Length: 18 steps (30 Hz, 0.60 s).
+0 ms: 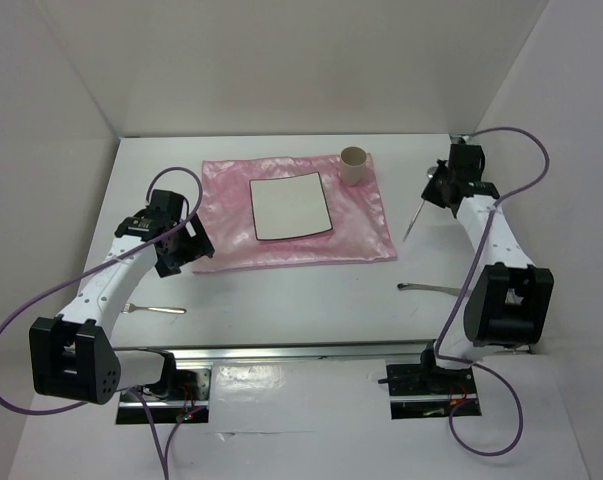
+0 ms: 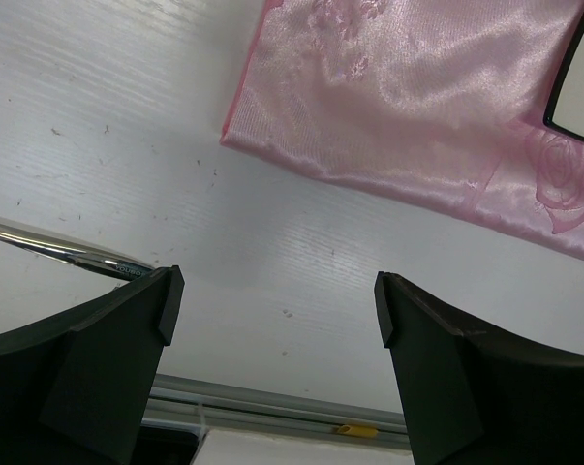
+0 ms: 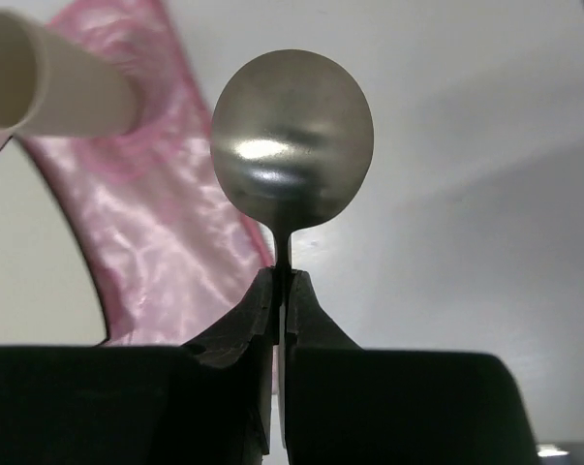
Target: Set the dinner table for one person
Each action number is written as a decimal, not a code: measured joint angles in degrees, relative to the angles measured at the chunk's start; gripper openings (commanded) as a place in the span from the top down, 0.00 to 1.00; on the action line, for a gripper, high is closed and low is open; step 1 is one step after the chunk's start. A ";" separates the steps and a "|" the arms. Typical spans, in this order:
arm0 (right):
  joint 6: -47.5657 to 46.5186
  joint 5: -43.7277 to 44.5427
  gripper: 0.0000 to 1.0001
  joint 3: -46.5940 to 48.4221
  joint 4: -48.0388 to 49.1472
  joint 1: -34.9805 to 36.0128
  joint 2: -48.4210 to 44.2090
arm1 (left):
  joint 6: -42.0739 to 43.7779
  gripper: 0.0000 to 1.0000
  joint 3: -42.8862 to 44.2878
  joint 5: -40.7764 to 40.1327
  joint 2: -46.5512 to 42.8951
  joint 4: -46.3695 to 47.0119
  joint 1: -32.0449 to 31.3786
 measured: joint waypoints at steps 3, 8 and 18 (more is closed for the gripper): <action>-4.28 -3.52 1.00 4.00 0.37 4.81 2.86 | 0.00 0.00 0.00 0.02 0.00 0.00 0.00; -10.88 -7.72 1.00 11.15 -1.90 14.53 13.09 | 0.02 0.00 0.17 0.00 0.00 0.02 -0.02; -12.94 -11.45 1.00 16.55 -8.17 19.06 25.97 | 1.05 0.00 0.22 -0.48 0.00 -0.02 -0.07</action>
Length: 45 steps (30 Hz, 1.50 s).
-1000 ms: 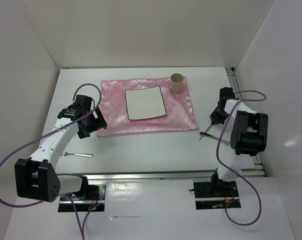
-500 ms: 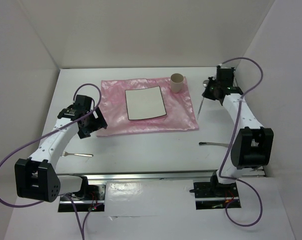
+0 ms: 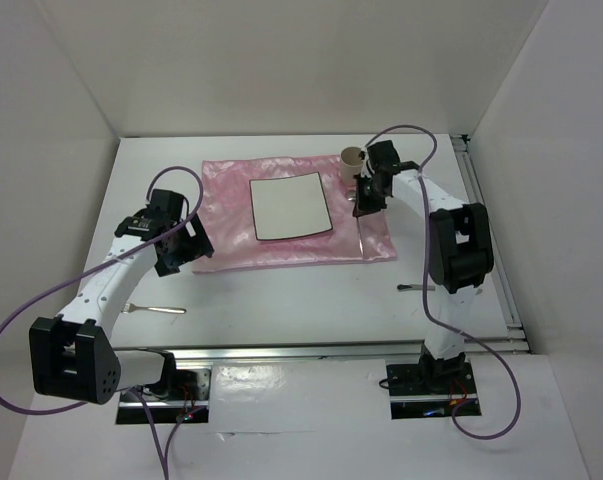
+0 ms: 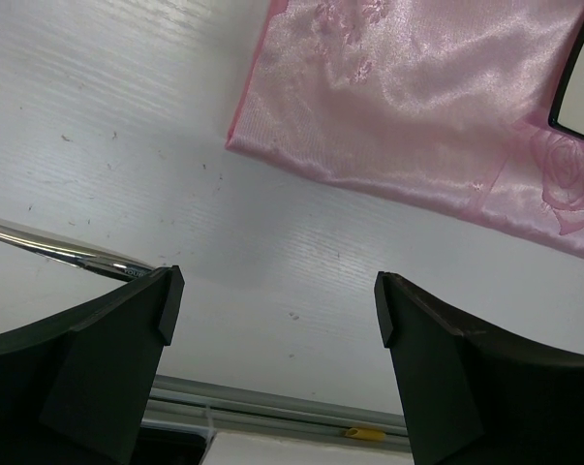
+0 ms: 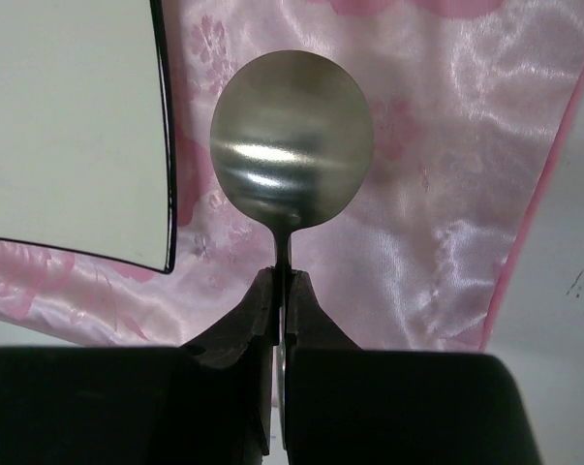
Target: Set the dinner table for one person
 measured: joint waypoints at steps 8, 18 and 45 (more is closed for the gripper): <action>1.97 0.31 1.00 7.17 -0.52 0.33 5.16 | 0.07 0.00 0.00 -0.83 0.13 0.00 0.00; 5.84 1.95 0.54 8.50 0.13 0.83 8.76 | 0.26 0.00 0.00 -1.86 0.44 -0.02 0.00; 27.52 10.71 0.28 -34.77 -7.04 -22.05 -36.15 | 1.73 0.00 1.05 -0.76 0.35 -0.48 -0.74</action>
